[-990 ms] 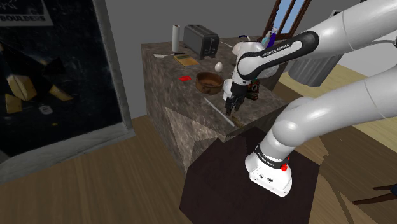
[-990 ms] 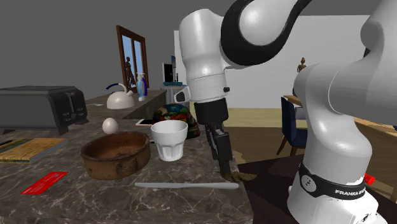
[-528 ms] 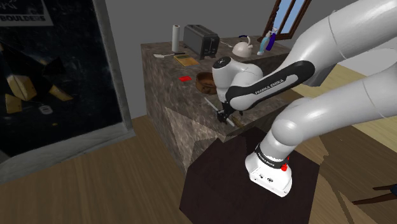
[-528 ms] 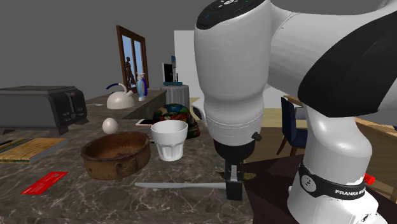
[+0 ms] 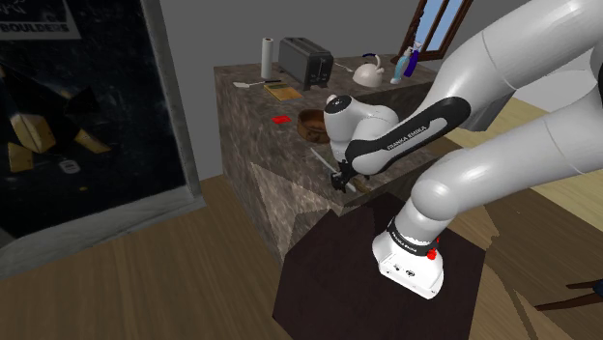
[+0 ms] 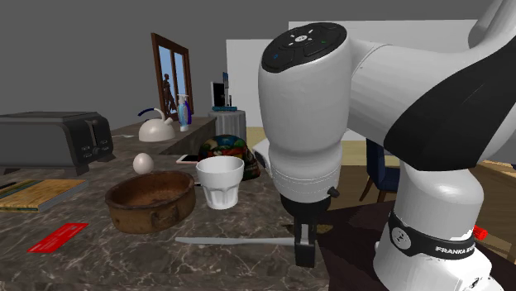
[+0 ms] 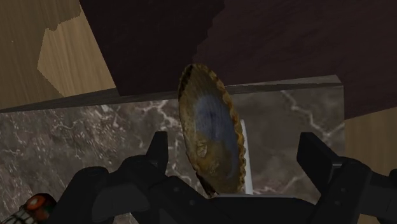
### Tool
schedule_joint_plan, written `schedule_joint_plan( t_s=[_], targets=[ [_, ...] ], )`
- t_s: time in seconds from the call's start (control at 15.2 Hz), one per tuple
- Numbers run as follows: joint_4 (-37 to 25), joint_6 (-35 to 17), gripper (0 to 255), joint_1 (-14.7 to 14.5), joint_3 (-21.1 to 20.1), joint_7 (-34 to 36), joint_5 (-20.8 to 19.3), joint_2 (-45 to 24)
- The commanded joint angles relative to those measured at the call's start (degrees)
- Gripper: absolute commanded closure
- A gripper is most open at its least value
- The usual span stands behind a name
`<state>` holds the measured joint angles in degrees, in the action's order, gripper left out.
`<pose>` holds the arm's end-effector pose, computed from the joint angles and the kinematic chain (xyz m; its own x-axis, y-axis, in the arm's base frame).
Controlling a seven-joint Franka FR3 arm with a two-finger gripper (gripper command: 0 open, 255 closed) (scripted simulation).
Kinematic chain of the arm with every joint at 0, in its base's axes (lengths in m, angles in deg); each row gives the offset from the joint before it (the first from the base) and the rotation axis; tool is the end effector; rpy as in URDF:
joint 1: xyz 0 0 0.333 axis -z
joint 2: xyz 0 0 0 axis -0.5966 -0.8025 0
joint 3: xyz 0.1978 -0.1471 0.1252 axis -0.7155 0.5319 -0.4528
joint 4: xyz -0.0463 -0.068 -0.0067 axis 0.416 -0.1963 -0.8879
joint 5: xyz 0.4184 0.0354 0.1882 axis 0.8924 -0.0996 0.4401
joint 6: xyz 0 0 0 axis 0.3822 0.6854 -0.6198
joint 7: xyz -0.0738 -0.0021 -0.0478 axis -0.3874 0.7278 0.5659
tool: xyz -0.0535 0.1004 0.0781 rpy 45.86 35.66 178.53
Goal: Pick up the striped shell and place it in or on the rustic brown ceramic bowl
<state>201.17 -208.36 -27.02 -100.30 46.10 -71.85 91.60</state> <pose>0.3075 -0.0202 0.1306 0.8836 -0.4632 -0.0694 -0.3883 -0.8073 0.4443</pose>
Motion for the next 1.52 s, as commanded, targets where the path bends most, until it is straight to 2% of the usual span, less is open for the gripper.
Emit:
schedule_joint_plan(
  t_s=[0.0, 0.13, 0.2, 0.79, 1.45],
  targets=[
    [0.0, -0.1, 0, 0.0, 0.0, 0.0, 0.0, 0.0],
    [0.0, 0.0, 0, 0.0, 0.0, 0.0, 0.0, 0.0],
    [0.0, 0.0, 255, 0.0, 0.0, 0.0, 0.0, 0.0],
    [0.0, -0.1, 255, 0.0, 0.0, 0.0, 0.0, 0.0],
    [-2.5, 12.1, 255, -2.8, 1.9, -5.1, 3.2, 10.2]
  ],
)
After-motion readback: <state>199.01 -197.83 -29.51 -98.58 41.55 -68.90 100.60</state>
